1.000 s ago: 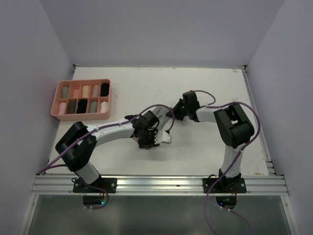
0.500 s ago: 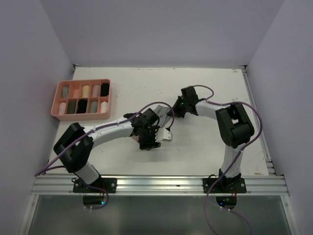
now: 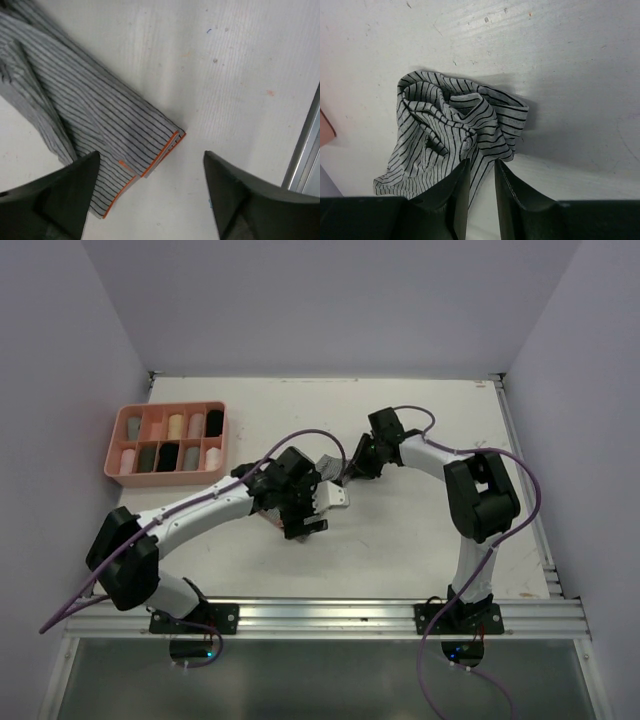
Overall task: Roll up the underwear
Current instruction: Fold the underwear
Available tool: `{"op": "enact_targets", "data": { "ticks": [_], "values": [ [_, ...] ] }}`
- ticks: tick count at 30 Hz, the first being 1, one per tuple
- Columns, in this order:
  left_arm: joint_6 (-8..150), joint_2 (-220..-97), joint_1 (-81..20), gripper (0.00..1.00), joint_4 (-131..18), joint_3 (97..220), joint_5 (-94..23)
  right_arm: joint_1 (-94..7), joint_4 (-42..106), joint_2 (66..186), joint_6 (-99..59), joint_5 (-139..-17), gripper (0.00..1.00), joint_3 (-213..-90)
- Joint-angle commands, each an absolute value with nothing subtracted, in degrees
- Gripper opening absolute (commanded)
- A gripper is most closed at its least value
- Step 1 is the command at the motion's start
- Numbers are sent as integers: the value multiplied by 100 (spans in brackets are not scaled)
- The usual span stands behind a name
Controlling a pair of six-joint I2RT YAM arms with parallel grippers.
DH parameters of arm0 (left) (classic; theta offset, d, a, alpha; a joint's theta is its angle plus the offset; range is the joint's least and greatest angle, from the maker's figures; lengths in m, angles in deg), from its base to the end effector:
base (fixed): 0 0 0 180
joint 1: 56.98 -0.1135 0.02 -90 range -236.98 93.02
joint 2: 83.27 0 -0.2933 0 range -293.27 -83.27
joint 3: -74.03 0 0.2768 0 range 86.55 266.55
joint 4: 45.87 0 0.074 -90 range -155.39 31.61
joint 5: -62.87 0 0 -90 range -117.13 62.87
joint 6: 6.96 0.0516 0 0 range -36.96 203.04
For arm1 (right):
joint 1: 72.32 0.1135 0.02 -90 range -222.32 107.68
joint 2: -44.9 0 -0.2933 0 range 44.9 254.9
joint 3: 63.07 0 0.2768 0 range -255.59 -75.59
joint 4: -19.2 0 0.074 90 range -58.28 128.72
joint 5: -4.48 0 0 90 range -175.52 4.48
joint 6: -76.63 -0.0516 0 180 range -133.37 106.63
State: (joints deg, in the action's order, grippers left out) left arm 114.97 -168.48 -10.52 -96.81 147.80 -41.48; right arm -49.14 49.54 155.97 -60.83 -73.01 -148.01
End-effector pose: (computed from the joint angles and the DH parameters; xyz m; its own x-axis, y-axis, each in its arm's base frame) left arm 0.2141 -0.2439 0.2410 -0.1047 0.8540 -0.5096 0.9860 0.1560 0.0588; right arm 0.4025 0.1845 0.1616 -0.8823 0.4047 -0.2404 0.2304 0.8167 0.5291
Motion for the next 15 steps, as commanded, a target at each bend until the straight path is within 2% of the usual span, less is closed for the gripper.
{"op": "enact_targets", "data": {
  "ticks": [1, 2, 5, 9, 11, 12, 13, 15],
  "values": [
    [10828, -16457, -1618, 94, -9443, 15018, -4328, -4955, 5404, 15398, -5872, -7489, 31, -15021],
    [10557, -16457, -2020, 100, -9451, 15166, -4426, -4955, 5474, 15345, -5837, -7506, 31, -15003],
    [10143, -16544, -2872, 100, -9469, 15386, -4838, -4955, 5597, 15047, -5750, -7603, 33, -14942],
    [10527, -16747, -3623, 100, -10040, 15590, -5358, -4947, 5615, 14572, -5644, -7612, 33, -14740],
    [10616, -16651, -3894, 86, -9944, 15345, -5227, -4947, 5266, 14178, -5740, -7454, 29, -14451],
    [10607, -16633, -3957, 78, -9805, 15239, -5131, -4921, 5176, 14036, -5801, -7375, 25, -14354],
    [10607, -16641, -3992, 62, -9768, 15142, -4877, -4885, 5071, 13948, -5854, -7218, 23, -14266],
    [10607, -16790, -4010, 54, -9838, 14984, -4787, -4702, 4895, 13754, -6074, -7146, 19, -14081]
  ]
}}
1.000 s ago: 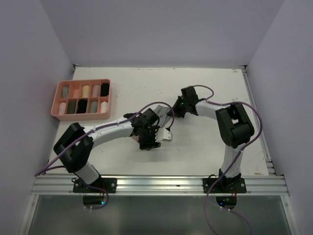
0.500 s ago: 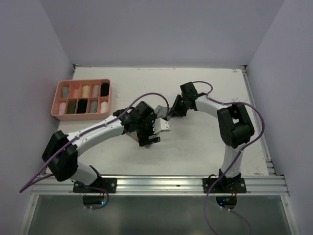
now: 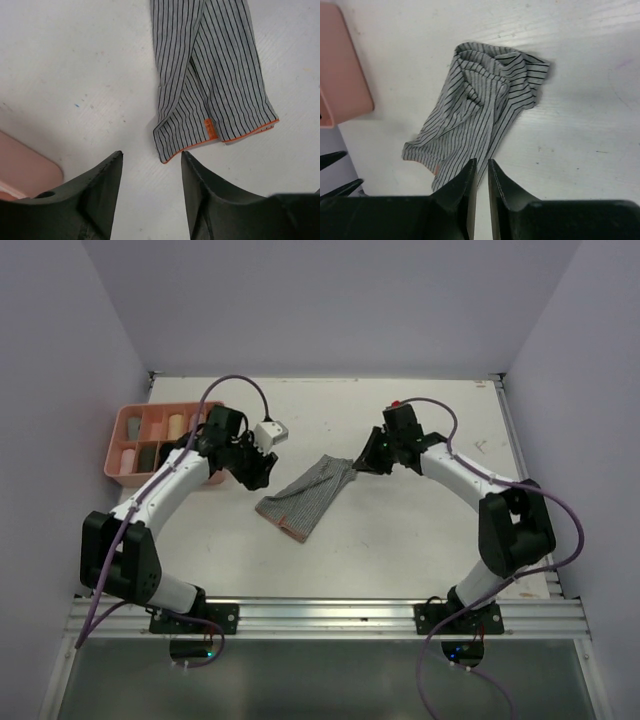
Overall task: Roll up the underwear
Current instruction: Fold the underwear
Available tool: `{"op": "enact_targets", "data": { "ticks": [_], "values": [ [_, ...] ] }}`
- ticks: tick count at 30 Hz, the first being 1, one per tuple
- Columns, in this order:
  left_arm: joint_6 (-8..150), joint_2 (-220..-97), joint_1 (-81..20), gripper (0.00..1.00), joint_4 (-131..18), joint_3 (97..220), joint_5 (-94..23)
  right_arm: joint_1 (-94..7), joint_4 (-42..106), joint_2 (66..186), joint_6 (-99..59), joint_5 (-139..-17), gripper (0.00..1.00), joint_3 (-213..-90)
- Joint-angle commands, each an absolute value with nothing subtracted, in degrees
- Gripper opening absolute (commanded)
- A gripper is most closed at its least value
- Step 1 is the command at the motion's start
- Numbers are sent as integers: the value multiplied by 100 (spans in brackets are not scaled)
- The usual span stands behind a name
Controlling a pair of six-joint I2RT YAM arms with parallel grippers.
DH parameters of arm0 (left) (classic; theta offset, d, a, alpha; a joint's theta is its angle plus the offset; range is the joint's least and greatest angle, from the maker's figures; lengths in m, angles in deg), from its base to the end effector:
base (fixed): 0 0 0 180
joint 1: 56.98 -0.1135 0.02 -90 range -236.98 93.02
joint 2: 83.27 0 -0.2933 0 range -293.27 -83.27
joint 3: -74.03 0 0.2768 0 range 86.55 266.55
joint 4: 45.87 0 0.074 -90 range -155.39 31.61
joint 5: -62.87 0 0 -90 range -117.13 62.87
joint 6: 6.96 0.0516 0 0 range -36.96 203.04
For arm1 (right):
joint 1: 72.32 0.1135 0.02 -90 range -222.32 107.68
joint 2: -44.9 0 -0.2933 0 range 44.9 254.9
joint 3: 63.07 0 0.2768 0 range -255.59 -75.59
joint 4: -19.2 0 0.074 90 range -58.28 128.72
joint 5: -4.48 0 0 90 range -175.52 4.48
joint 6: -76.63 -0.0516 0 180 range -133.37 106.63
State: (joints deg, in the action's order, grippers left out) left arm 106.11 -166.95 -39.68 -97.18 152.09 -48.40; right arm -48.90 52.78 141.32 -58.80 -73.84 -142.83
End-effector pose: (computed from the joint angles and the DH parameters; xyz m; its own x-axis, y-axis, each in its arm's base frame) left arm 0.3093 -0.1159 0.2756 -0.5535 0.5548 -0.6211 0.7424 0.6668 -0.0659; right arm 0.3607 0.1676 0.2299 -0.8570 0.3891 -0.3380 0.1460 0.8122 0.5648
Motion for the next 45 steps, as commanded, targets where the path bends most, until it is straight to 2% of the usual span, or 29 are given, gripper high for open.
{"op": "enact_targets", "data": {
  "ticks": [1, 9, 16, 27, 35, 41, 45],
  "values": [
    [10598, -16852, -4028, 52, -9830, 14922, -4761, -4614, 4816, 13736, -6135, -7111, 18, -14045],
    [10405, -17160, -4247, 58, -9320, 14429, -4453, -3542, 3753, 14113, -6979, -6935, 16, -13948],
    [10580, -17503, -4757, 59, -9504, 14491, -5233, -3110, 2742, 14728, -7699, -6751, 16, -13834],
    [10361, -17722, -4793, 58, -9346, 14465, -5868, -2574, 2829, 14957, -8017, -7032, 12, -13509],
    [10194, -17951, -4793, 52, -9179, 14438, -5903, -2486, 2636, 15344, -8034, -7216, 12, -13421],
    [10256, -17951, -4793, 39, -9232, 14465, -6000, -2486, 2618, 15450, -8034, -7208, 12, -13456],
    [10299, -17872, -4793, 31, -9328, 14430, -6122, -2486, 2618, 15205, -8034, -7190, 16, -13474]
  ]
}}
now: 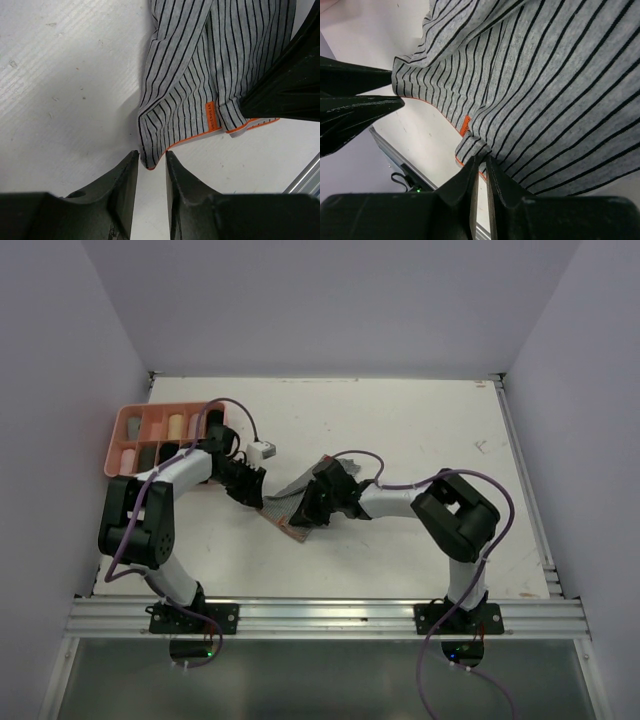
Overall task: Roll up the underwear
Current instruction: Fold the underwear
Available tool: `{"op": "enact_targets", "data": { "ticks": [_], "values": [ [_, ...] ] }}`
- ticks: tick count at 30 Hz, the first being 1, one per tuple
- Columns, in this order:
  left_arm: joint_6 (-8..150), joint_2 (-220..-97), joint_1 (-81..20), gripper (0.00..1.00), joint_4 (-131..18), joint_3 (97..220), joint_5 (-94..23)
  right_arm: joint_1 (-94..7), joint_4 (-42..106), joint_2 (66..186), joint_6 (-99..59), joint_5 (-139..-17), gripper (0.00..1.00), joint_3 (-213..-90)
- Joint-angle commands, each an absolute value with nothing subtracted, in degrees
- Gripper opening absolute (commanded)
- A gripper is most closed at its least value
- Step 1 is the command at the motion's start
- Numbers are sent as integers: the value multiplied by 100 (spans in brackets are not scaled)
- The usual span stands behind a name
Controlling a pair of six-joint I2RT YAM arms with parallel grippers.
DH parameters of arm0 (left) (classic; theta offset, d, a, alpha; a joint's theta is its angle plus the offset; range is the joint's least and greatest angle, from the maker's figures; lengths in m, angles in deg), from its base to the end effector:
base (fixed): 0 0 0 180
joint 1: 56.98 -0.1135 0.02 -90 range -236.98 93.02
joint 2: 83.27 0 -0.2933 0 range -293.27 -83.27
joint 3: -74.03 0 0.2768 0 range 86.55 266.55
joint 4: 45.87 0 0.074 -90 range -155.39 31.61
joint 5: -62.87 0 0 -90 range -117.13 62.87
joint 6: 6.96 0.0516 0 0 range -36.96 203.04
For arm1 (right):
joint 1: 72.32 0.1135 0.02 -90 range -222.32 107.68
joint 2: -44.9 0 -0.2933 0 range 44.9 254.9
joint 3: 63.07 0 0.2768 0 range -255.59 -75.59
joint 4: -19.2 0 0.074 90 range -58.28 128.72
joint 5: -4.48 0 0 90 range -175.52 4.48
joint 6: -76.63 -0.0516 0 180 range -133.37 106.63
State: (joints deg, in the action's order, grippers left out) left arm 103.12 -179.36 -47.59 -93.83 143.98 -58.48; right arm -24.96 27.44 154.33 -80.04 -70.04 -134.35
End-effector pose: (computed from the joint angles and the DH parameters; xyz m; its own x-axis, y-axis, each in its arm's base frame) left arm 0.3231 -0.0806 0.1696 -0.7951 0.4287 -0.4291 0.5887 0.7156 -0.3759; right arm 0.2748 0.3187 0.1295 -0.9597 0.2642 -0.0957 0.1202 0.6940 0.7099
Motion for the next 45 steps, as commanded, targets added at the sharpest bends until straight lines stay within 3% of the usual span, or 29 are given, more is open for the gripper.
{"op": "enact_targets", "data": {
  "ticks": [1, 11, 20, 26, 45],
  "values": [
    [10308, -17863, -4793, 30, -9337, 14421, -6140, -2486, 2696, 15108, -8017, -7199, 17, -13491],
    [10361, -17749, -4793, 0, -9539, 14543, -6395, -2494, 3830, 13904, -7674, -7612, 22, -13246],
    [10414, -17661, -4793, 0, -9952, 14912, -6755, -2477, 3770, 13798, -7709, -7726, 21, -12586],
    [10414, -17591, -4731, 0, -10225, 15159, -7089, -2477, 3559, 14227, -7691, -7515, 21, -12797],
    [9896, -17432, -3133, 0, -9865, 14711, -7107, -2477, 3321, 14263, -7727, -7445, 21, -12762]
  ]
}}
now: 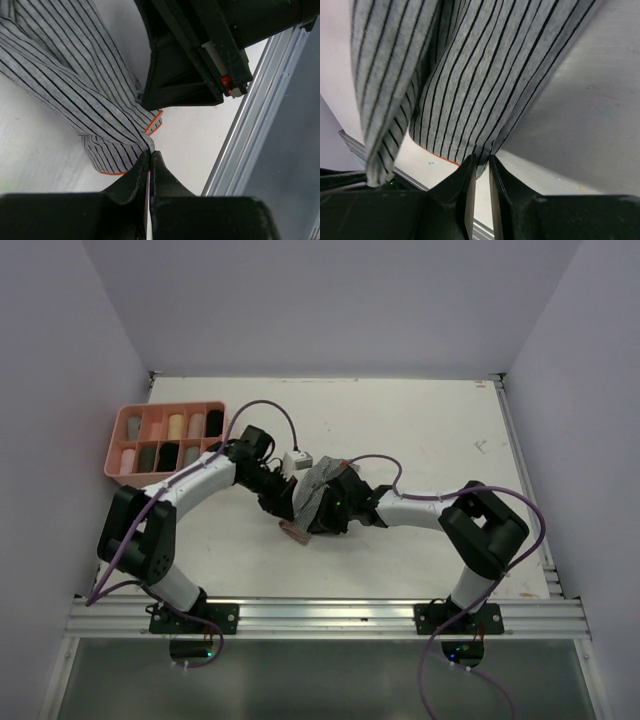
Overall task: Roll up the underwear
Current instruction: Fold the underwear
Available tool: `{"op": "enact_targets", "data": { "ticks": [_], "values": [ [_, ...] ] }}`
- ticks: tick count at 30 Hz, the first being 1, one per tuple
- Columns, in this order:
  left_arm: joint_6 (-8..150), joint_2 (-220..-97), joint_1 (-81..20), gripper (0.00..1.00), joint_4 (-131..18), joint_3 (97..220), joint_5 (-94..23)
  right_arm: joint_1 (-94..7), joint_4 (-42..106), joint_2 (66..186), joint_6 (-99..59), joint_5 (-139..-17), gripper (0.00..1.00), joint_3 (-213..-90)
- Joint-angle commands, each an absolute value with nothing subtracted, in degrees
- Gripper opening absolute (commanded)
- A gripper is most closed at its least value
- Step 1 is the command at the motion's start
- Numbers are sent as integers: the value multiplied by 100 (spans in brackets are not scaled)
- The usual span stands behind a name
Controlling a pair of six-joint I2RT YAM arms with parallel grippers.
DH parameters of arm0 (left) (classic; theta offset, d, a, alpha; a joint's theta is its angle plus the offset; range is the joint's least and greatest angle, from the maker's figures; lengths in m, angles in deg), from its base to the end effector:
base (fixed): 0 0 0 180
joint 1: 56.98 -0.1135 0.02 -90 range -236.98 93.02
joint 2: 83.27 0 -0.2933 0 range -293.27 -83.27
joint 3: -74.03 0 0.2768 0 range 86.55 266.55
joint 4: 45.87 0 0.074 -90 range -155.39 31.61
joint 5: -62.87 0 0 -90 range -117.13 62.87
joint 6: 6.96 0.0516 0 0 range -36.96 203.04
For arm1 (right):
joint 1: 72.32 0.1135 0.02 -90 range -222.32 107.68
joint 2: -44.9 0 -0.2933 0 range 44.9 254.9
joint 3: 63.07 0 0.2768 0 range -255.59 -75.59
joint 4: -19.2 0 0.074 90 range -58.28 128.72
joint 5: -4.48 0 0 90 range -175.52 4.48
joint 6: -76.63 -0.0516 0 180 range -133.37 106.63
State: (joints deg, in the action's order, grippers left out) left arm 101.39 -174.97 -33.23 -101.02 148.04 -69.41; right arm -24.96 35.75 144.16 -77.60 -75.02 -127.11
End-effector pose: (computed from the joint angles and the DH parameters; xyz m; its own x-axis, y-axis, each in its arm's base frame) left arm 0.2840 -0.1629 0.2154 -0.6791 0.5533 -0.4824 0.7306 0.4457 -0.5172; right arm 0.2441 0.2789 0.1454 -0.9515 0.2739 -0.1401 0.1315 0.7739 0.6195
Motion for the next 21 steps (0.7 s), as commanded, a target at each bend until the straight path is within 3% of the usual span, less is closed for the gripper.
{"op": "enact_targets", "data": {
  "ticks": [1, 13, 21],
  "values": [
    [9852, -17441, -3088, 0, -9812, 14685, -7098, -2477, 3295, 14272, -7744, -7445, 21, -12753],
    [9359, -18091, -2692, 0, -9179, 14544, -6843, -2477, 3242, 14167, -7780, -7322, 21, -12674],
    [9421, -18373, -2701, 0, -9153, 14500, -6852, -2486, 4207, 12973, -7595, -8032, 21, -12271]
  ]
}}
